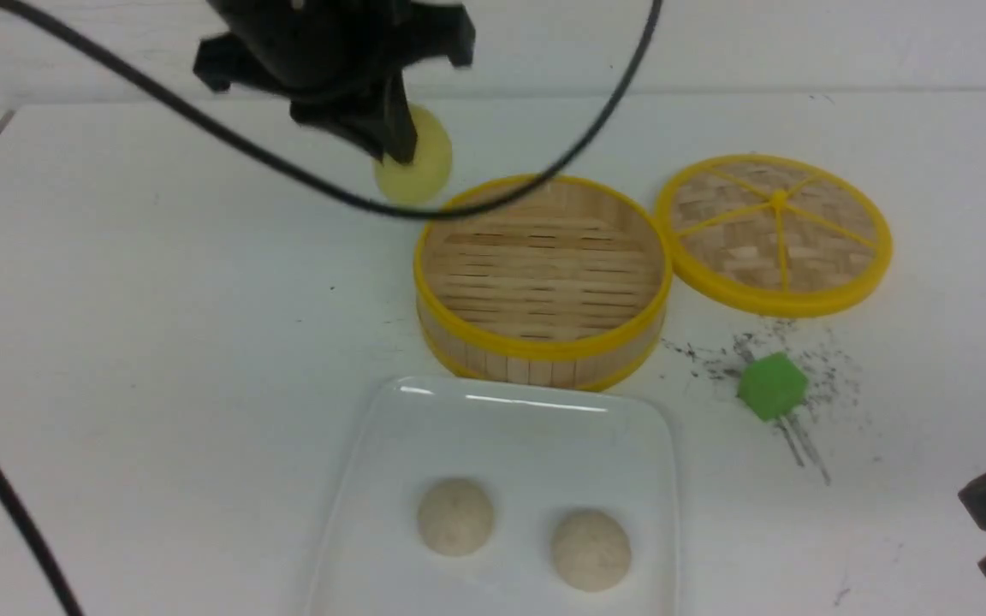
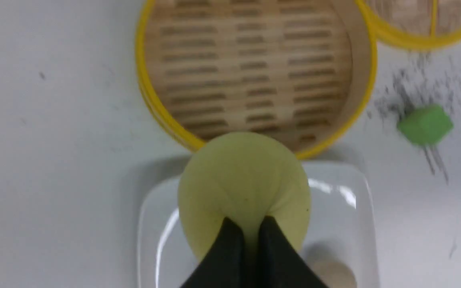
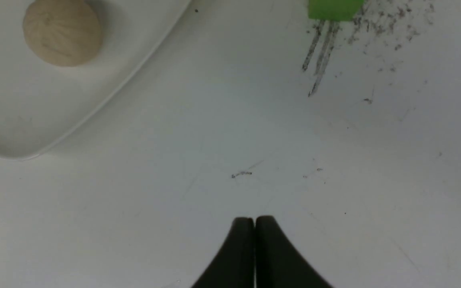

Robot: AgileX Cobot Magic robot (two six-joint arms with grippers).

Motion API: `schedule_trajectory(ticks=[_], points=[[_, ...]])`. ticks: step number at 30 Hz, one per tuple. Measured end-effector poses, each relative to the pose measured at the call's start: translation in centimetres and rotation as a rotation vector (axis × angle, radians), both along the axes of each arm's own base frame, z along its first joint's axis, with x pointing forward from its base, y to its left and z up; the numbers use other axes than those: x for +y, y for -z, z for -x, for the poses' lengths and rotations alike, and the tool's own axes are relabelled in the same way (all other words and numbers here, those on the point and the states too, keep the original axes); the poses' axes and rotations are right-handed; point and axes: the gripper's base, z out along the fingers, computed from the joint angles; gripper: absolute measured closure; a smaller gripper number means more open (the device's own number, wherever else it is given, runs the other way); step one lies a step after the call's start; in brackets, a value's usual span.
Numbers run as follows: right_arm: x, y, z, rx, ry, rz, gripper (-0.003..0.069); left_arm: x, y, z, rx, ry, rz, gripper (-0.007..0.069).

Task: Put the steamed buns into the plate on the white tablecloth.
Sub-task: 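Carry the bun from the bamboo steamer to the plate with the left gripper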

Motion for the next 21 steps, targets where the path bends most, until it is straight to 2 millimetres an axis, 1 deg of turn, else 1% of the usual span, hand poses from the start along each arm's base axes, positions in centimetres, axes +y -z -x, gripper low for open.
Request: schedule_trajectory(ticks=[1, 2, 3, 5, 6, 7, 9, 10, 11, 13, 15, 16, 17, 18, 19, 20, 21], points=[[0.0, 0.0, 0.0, 0.001, 0.0, 0.001, 0.0631, -0.1, 0.3, 0.1, 0.01, 0.004, -0.005, 0.0603], [0.0, 0.0, 0.0, 0.001, 0.0, 0.0, 0.063, -1.2, 3.2, 1.1, 0.101, 0.038, -0.048, 0.0603], [0.0, 0.0, 0.0, 0.001, 0.0, 0.0, 0.063, -1.5, 3.6, 1.2, 0.111, 0.046, -0.054, 0.0602], [0.0, 0.0, 0.0, 0.001, 0.0, 0.0, 0.063, -3.9, 7.7, 2.1, 0.163, 0.099, -0.099, 0.0595], [0.0, 0.0, 0.0, 0.001, 0.0, 0.0, 0.063, -4.5, 8.6, 2.0, 0.163, 0.11, -0.112, 0.0592], [0.0, 0.0, 0.0, 0.001, 0.0, 0.0, 0.063, -5.6, 10.1, 2.0, 0.155, 0.127, -0.126, 0.0587], [0.0, 0.0, 0.0, 0.001, 0.0, 0.0, 0.0627, -7.0, 11.8, 1.9, 0.141, 0.135, -0.142, 0.0573], [0.0, 0.0, 0.0, 0.001, 0.0, 0.0, 0.0626, -7.2, 11.9, 1.9, 0.135, 0.137, -0.142, 0.0568], [0.0, 0.0, 0.0, 0.0, 0.0, 0.001, 0.0625, -8.0, 13.3, 1.6, 0.14, 0.121, -0.155, 0.055], [0.0, 0.0, 0.0, 0.002, 0.0, 0.003, 0.0622, -8.4, 14.7, 1.4, 0.157, 0.093, -0.177, 0.0515], [-0.2, -0.2, 0.3, -0.004, 0.001, 0.003, 0.0621, -8.6, 15.7, 1.2, 0.173, 0.07, -0.193, 0.0468], [-0.4, -0.3, 0.6, -0.003, 0.002, 0.003, 0.062, -8.6, 16.0, 1.1, 0.176, 0.063, -0.199, 0.0441], [-0.5, -0.4, 0.7, -0.004, 0.002, 0.003, 0.062, -8.6, 16.0, 1.1, 0.176, 0.063, -0.2, 0.0435], [-1.0, -0.8, 1.5, -0.009, 0.005, -0.002, 0.0619, -8.6, 16.1, 1.0, 0.172, 0.059, -0.198, 0.0387], [-1.1, -0.9, 1.6, -0.01, 0.005, -0.003, 0.0619, -8.6, 16.1, 1.0, 0.172, 0.059, -0.198, 0.0381], [-1.7, -1.3, 2.5, -0.018, 0.015, -0.014, 0.0618, -8.7, 16.1, 1.0, 0.171, 0.059, -0.196, 0.0333], [-2.2, -1.7, 3.3, -0.029, 0.024, -0.027, 0.0618, -8.7, 16.0, 1.0, 0.167, 0.059, -0.193, 0.0305]])
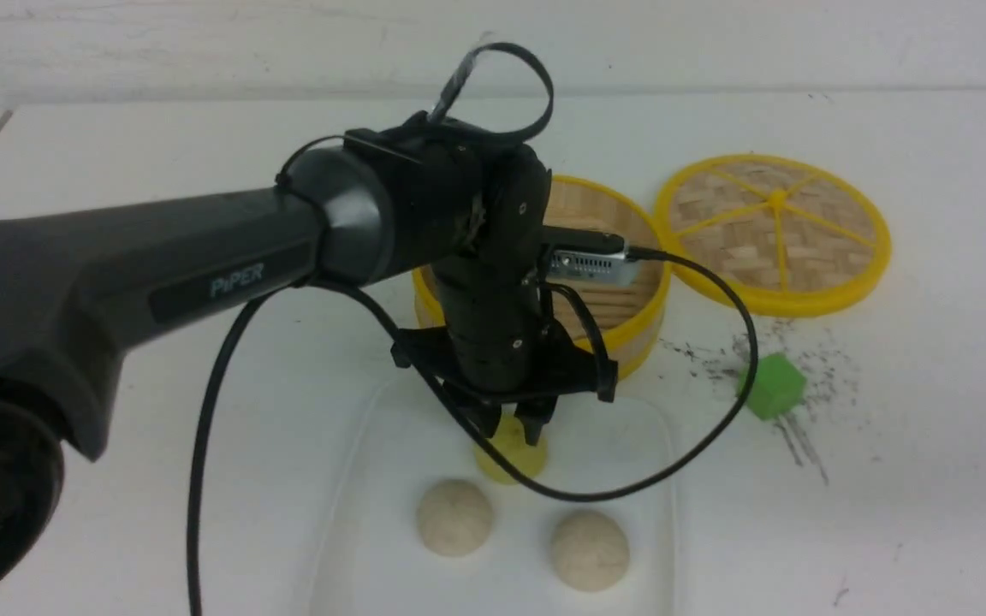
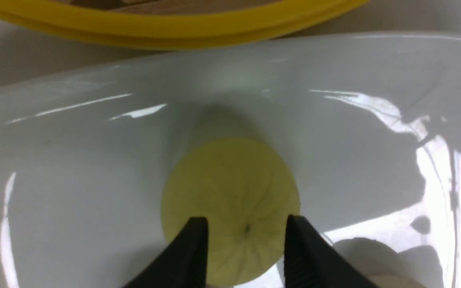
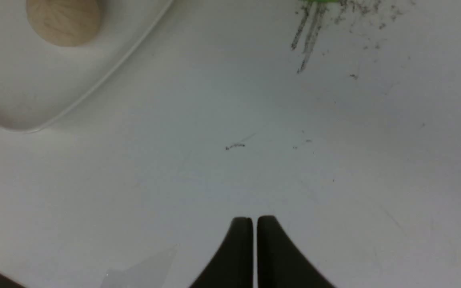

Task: Put the steamed buns into the plate on the white tablecloth.

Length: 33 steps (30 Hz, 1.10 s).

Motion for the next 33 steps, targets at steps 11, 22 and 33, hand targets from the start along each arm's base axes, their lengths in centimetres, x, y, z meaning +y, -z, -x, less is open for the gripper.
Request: schedule_trajectory(ticks=[11, 22, 33], points=[[-6.6, -2.2, 9.4, -0.429, 0.146, -0.407, 0.0614, 0.8, -4.1, 0.7, -0.099, 0.007, 0.055, 0.0202], [-4.3, 2.5, 6.8, -0.707, 0.023, -0.517, 0.0674, 2.2, -8.9, 2.1, -0.205, 0.012, 0.112, 0.037], [-3.7, 3.2, 6.5, -0.663, -0.04, -0.466, 0.0674, 2.2, -8.9, 2.1, -0.201, 0.013, 0.104, 0.0622]])
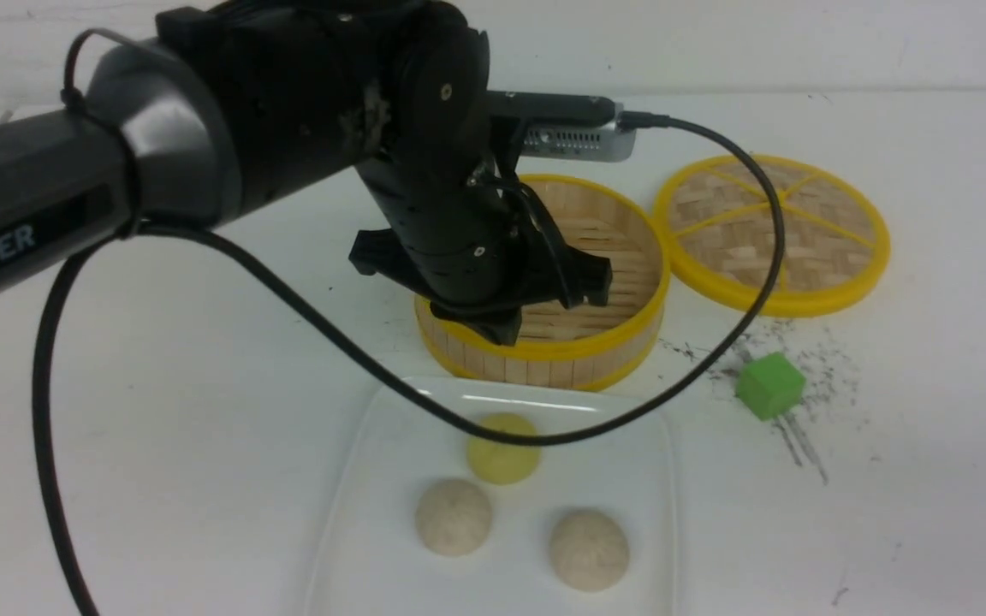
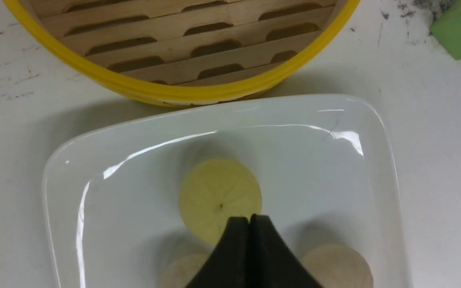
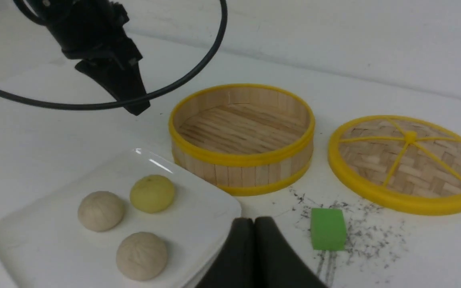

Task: Put the steamed buns into the plate on the white tablecloth.

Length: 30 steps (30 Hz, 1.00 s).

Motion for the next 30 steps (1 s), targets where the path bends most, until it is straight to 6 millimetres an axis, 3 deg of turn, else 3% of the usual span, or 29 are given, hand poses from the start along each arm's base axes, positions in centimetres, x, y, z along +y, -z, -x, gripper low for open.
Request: schedule_trajectory(ticks=[24, 27, 30], points=[[0.1, 0.0, 0.1, 0.012, -0.009, -0.017, 0.0668, 0.3, 0.0, -0.2, -0.024, 0.005, -0.042, 0.0622], [0.0, 0.3, 0.1, 0.008, -0.009, -0.02, 0.0668, 0.4, 0.0, -0.2, -0.028, 0.006, -0.048, 0.0622], [-0.1, 1.8, 0.1, 0.021, 0.018, -0.013, 0.0666, 0.5, 0.0, -0.2, -0.027, 0.006, -0.058, 0.0619]])
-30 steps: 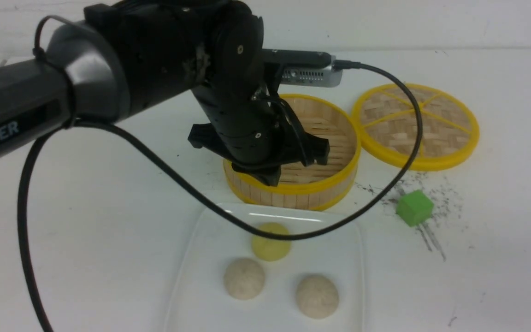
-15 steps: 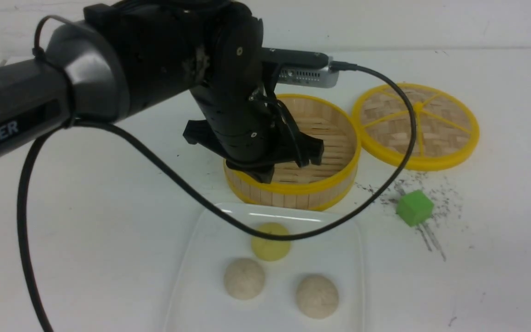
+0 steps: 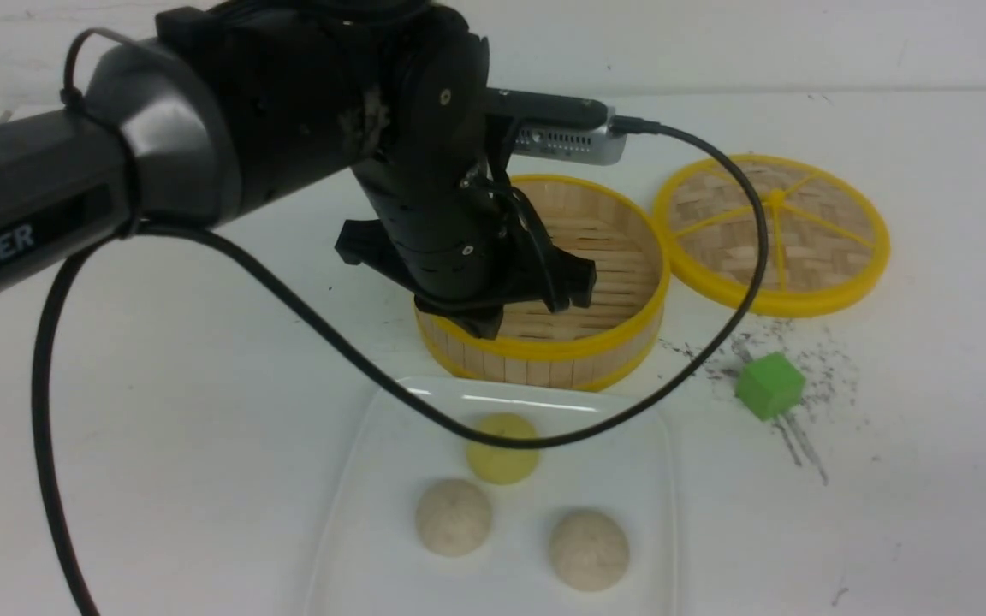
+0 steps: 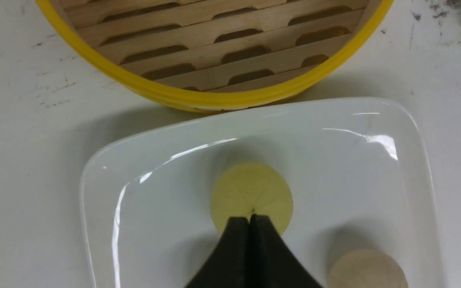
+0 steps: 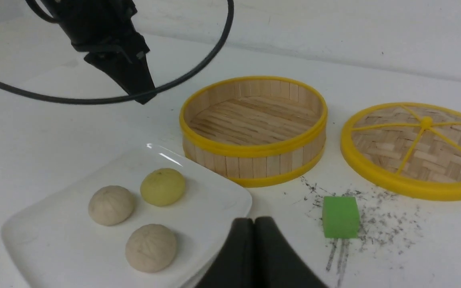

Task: Put the steamed buns into the plate on the white tablecloth.

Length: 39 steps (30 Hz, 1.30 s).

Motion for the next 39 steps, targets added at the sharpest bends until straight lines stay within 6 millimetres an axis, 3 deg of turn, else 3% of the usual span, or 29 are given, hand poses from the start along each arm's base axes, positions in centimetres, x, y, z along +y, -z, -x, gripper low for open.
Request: schedule_trajectory(ticks=[9, 12, 14, 20, 25, 26, 28, 30, 34, 39], points=[[-1.3, 6.8, -0.6, 0.043, 0.298, 0.018, 0.0662, 0.3, -0.1, -0.3, -0.038, 0.008, -0.032, 0.0612], [-1.7, 9.7, -1.0, 0.124, 0.401, 0.045, 0.0659, 0.7, -1.4, -0.1, -0.099, 0.014, -0.022, 0.0612], [-1.9, 10.1, -1.0, 0.138, 0.424, 0.05, 0.0659, 0.9, -2.1, 0.2, -0.114, 0.013, -0.014, 0.0612], [-2.2, 10.1, -1.1, 0.135, 0.485, 0.046, 0.0657, 3.2, -7.1, 2.5, -0.246, 0.02, 0.032, 0.0612], [-2.5, 10.1, -1.1, 0.136, 0.54, 0.042, 0.0654, 7.1, -12.7, 6.3, -0.387, 0.0, 0.066, 0.061], [-2.5, 10.1, -1.1, 0.136, 0.543, 0.042, 0.0654, 7.2, -12.9, 6.5, -0.392, -0.001, 0.067, 0.061], [-2.5, 10.1, -1.1, 0.137, 0.55, 0.042, 0.0652, 9.2, -14.9, 8.5, -0.467, -0.013, 0.088, 0.061], [-2.5, 10.1, -1.1, 0.137, 0.551, 0.042, 0.065, 10.8, -15.8, 10.2, -0.505, -0.021, 0.097, 0.061], [-2.5, 10.1, -1.1, 0.137, 0.551, 0.042, 0.0646, 13.6, -15.1, 13.3, -0.522, -0.041, 0.107, 0.061], [-2.5, 10.1, -1.1, 0.137, 0.551, 0.042, 0.064, 15.9, -10.6, 16.8, -0.595, -0.047, 0.242, 0.061]])
